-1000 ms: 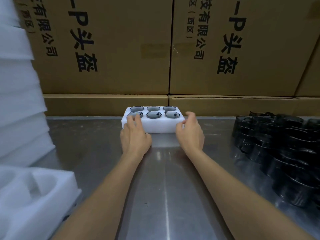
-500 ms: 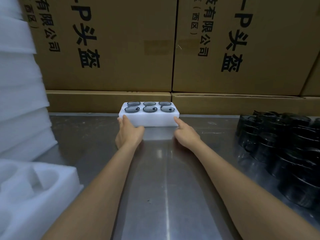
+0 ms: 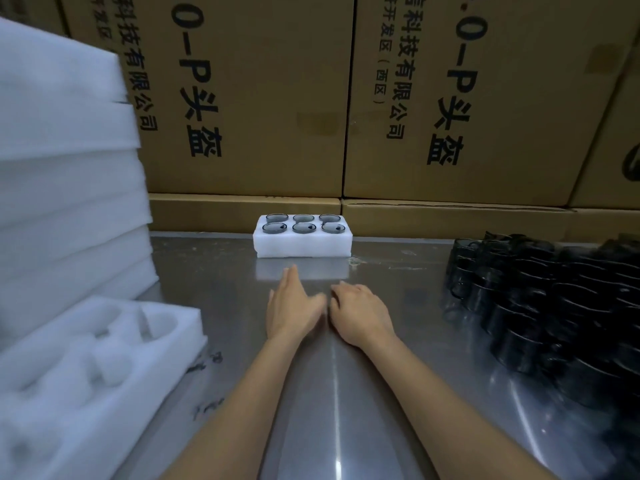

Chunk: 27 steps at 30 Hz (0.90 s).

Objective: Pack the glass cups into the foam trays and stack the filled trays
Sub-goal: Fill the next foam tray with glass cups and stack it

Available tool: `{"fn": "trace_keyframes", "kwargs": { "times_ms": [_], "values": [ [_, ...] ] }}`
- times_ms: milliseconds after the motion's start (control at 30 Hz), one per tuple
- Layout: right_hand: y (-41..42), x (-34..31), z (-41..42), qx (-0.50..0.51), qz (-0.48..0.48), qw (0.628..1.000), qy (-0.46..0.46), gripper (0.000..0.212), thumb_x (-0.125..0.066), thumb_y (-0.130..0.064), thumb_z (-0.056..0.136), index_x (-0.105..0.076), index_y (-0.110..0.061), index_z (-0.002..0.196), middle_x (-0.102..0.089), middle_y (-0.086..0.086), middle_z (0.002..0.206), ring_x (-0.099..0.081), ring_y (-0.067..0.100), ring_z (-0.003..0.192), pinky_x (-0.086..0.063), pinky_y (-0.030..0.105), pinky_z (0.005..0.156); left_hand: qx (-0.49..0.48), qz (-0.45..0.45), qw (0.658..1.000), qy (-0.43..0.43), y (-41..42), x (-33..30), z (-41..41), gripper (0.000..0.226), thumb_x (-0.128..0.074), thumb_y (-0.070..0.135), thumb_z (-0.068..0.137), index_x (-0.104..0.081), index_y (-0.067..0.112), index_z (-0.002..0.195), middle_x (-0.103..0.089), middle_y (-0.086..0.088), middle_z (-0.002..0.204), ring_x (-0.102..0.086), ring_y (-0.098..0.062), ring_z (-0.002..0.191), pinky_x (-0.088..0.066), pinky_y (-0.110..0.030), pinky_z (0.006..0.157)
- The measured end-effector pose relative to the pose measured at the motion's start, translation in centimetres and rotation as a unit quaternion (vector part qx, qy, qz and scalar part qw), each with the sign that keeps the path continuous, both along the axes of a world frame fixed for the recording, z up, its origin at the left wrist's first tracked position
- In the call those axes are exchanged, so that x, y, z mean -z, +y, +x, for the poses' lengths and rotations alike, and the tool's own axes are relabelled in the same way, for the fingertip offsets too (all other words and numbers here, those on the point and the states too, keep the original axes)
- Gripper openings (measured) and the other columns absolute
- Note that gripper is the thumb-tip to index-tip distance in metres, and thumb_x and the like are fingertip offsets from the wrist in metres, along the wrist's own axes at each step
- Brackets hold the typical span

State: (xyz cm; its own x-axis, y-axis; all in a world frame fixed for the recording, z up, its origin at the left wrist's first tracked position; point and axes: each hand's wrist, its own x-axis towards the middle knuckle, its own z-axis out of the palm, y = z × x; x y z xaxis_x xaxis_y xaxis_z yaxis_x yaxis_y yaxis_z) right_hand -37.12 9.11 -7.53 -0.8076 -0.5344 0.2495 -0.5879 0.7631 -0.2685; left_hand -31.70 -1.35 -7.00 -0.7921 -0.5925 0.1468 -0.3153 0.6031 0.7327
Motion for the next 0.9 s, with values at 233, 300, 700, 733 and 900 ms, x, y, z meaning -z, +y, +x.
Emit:
{"fn": "trace_keyframes", "kwargs": {
  "times_ms": [233, 300, 700, 733, 900],
  "values": [
    [5.0, -0.4, 7.8, -0.013, -0.019, 1.000, 0.010, 0.033, -0.035, -0.025, 0.097, -0.056, -0.017, 0.122, -0.053, 0.000, 0.132, -0.042, 0.023, 0.125, -0.036, 0.033, 0.098, 0.012, -0.010, 0.999, 0.039, 5.6, 0.3, 7.3, 0.065, -0.055, 0.027, 0.084, -0.033, 0.017, 0.144, -0.032, 0.001, 0.151, -0.035, -0.024, 0.135, -0.028, -0.033, 0.110],
    [6.5, -0.4, 9.8, -0.018, -0.026, 0.999, 0.016, 0.030, -0.036, -0.026, 0.096, -0.057, -0.019, 0.117, -0.056, -0.002, 0.127, -0.045, 0.021, 0.122, -0.038, 0.032, 0.094, 0.019, 0.034, 0.994, 0.098, 6.5, 0.2, 9.4, 0.057, -0.059, 0.021, 0.083, -0.044, 0.015, 0.137, -0.041, -0.001, 0.144, -0.040, -0.020, 0.130, -0.031, -0.024, 0.103],
    [13.4, 0.3, 15.2, -0.046, -0.049, 0.997, 0.026, 0.036, -0.038, -0.027, 0.097, -0.053, -0.026, 0.130, -0.053, -0.012, 0.134, -0.041, 0.012, 0.126, -0.038, 0.027, 0.095, -0.152, -0.376, 0.899, -0.162, 4.0, -1.0, 15.8, 0.084, -0.037, 0.061, 0.088, -0.005, 0.016, 0.151, 0.002, -0.021, 0.157, 0.005, -0.044, 0.142, 0.003, -0.051, 0.115],
    [13.4, 0.3, 15.3, -0.044, -0.050, 0.998, 0.023, 0.036, -0.038, -0.026, 0.097, -0.053, -0.027, 0.129, -0.053, -0.012, 0.133, -0.041, 0.012, 0.126, -0.038, 0.027, 0.096, -0.169, -0.365, 0.897, -0.184, 3.2, -1.1, 16.1, 0.084, -0.037, 0.061, 0.088, -0.005, 0.016, 0.151, 0.000, -0.022, 0.157, 0.002, -0.046, 0.142, 0.002, -0.052, 0.114],
    [13.3, 0.3, 15.2, -0.031, -0.053, 0.998, 0.014, 0.034, -0.040, -0.027, 0.095, -0.054, -0.029, 0.127, -0.054, -0.014, 0.132, -0.041, 0.011, 0.126, -0.037, 0.027, 0.095, -0.184, -0.346, 0.897, -0.201, 2.2, -1.6, 16.7, 0.075, -0.045, 0.051, 0.089, -0.017, 0.012, 0.146, -0.020, -0.019, 0.151, -0.018, -0.044, 0.136, -0.018, -0.049, 0.109]
  ]
}}
